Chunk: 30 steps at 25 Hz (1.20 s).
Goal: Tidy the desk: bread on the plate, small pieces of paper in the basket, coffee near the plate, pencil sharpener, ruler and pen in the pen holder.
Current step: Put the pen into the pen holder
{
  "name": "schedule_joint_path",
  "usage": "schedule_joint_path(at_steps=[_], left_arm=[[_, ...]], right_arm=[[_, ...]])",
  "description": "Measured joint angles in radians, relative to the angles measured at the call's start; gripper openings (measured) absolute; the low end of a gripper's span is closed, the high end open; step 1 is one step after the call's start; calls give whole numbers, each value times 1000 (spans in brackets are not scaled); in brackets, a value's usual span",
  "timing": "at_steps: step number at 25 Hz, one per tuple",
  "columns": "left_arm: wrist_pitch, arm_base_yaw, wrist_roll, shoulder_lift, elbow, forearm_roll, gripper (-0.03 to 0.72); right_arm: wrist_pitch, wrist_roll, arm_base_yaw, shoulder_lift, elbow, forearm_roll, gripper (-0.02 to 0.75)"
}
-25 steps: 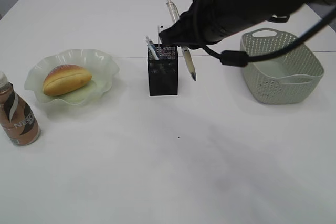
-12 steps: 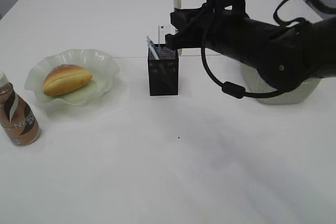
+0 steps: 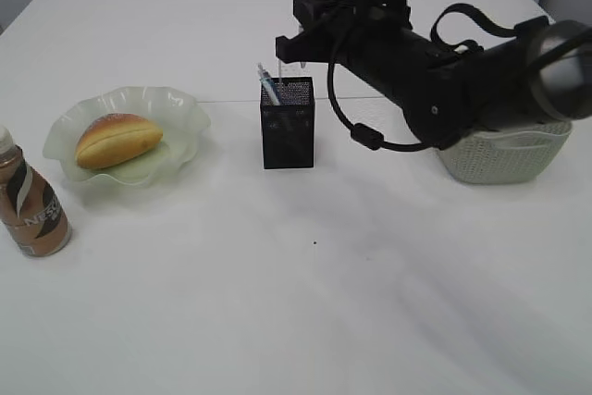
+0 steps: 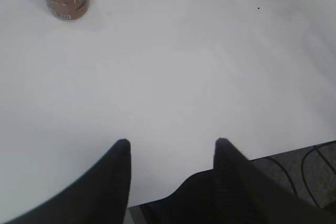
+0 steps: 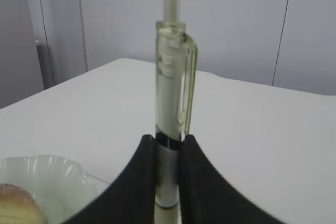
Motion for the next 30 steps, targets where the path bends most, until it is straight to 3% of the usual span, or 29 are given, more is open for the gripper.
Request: schedule_joint_path(at_steps=[8, 30], left_arm=[[0, 0, 0, 0, 0, 0, 366], [0, 0, 0, 0, 0, -11, 361]], right_arm=[[67, -2, 0, 92, -164, 0, 78], [167, -22, 0, 217, -235, 18, 78]])
